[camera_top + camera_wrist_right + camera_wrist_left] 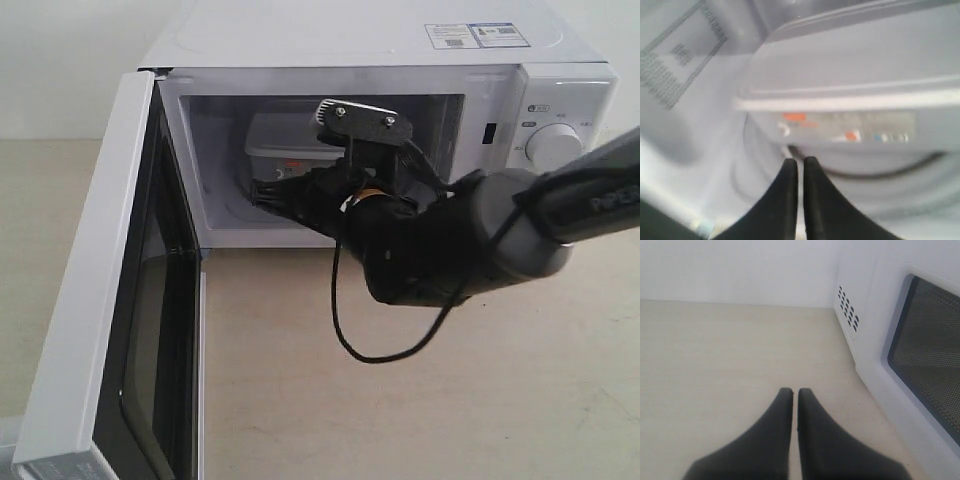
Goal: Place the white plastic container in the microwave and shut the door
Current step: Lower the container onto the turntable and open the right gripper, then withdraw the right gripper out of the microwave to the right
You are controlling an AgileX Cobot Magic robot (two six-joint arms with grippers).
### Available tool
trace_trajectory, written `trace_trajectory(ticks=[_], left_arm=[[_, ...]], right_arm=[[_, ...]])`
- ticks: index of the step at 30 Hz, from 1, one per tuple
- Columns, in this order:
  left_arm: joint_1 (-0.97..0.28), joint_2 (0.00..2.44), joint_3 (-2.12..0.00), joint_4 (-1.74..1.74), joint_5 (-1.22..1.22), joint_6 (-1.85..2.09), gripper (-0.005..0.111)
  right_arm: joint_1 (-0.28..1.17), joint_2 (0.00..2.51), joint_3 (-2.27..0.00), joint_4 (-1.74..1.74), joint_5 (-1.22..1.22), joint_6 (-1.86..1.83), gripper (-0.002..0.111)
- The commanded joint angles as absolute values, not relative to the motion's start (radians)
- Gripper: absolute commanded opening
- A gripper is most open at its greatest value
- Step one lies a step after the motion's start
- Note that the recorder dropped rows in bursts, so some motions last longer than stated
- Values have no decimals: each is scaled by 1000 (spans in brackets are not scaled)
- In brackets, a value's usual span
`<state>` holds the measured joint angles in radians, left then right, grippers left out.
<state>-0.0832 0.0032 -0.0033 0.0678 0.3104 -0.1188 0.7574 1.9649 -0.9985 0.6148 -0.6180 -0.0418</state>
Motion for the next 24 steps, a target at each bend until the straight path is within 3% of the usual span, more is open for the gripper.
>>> trace_trajectory(ticks=[1,8,15,24], left_arm=[[-90,0,0,64,307,-117,4],[-90,0,0,64,307,-117,4],[-90,0,0,64,307,-117,4],[-90,0,0,64,307,-117,4]], right_arm=[[800,1820,-860,652,-577,-59,0],[869,1517,-668,664,-399,-102,0],[869,1278,-611,664,-48,-130,0],[869,1189,-611,664,-20,-134,0]])
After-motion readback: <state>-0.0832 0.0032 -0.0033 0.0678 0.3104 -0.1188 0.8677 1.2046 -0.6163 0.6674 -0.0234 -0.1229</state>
